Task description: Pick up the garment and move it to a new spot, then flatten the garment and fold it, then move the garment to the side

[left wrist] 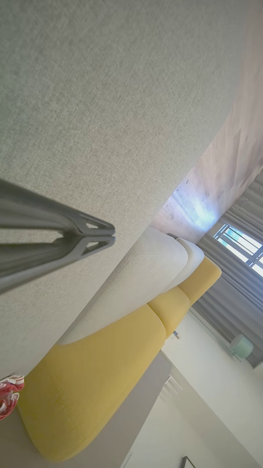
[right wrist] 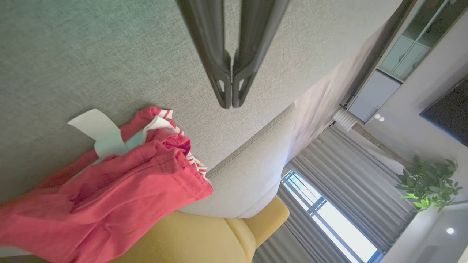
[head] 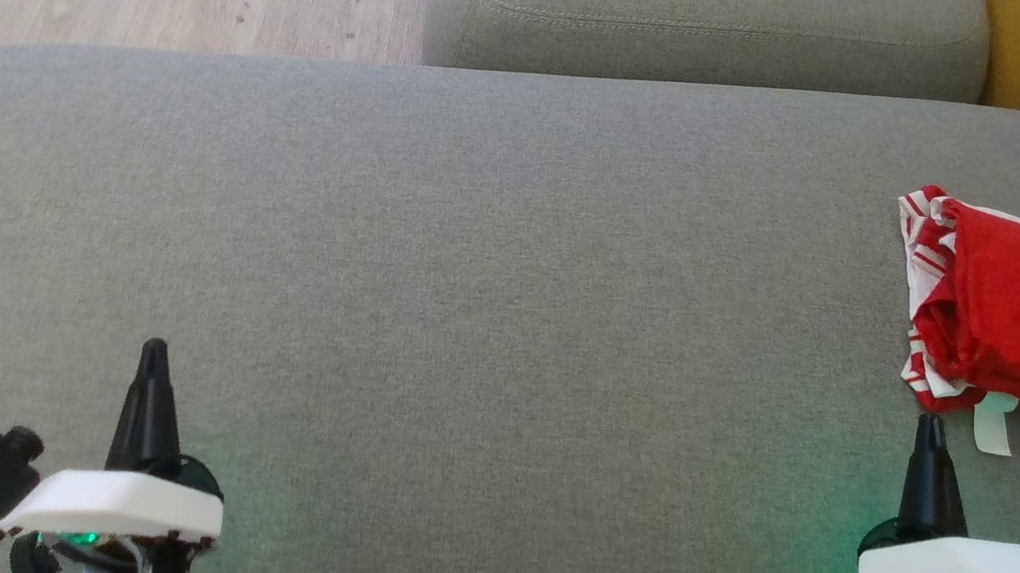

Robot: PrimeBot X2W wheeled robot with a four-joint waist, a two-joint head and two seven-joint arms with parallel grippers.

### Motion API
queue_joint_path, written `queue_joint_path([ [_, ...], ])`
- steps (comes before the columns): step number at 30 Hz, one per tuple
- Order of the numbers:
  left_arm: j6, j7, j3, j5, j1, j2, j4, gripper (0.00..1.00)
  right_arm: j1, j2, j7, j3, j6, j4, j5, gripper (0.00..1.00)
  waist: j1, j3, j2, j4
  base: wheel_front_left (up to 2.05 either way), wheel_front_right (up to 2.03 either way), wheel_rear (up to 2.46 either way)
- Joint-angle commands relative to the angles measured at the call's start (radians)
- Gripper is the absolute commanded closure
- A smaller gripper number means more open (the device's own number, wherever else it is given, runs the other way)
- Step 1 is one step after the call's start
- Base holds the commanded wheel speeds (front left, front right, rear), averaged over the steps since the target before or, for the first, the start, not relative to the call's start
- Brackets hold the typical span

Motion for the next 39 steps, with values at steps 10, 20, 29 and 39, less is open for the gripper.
queue_joint_path([
  [10,-0.015,0.031,0.038,-0.107,-0.048,0.007,-0.025,1.00,-0.040,-0.003,0.029,-0.007,0.000,-0.050,0.123,1.00,0.0000,-0.004,0.0000,-0.001,0.00,0.00,0.00],
  [20,-0.022,0.061,0.058,-0.205,-0.051,0.008,-0.023,1.00,-0.039,-0.003,0.058,-0.015,0.000,-0.062,0.235,1.00,0.0000,-0.008,0.0000,-0.001,0.00,0.00,0.00],
  [29,-0.029,0.087,0.075,-0.295,-0.054,0.008,-0.021,1.00,-0.038,-0.003,0.084,-0.023,0.000,-0.073,0.336,1.00,0.0000,-0.011,0.0000,-0.002,0.00,0.00,0.00],
  [39,-0.036,0.117,0.095,-0.394,-0.058,0.009,-0.019,1.00,-0.037,-0.004,0.113,-0.032,0.000,-0.085,0.449,1.00,0.0000,-0.015,0.0000,-0.002,0.00,0.00,0.00],
])
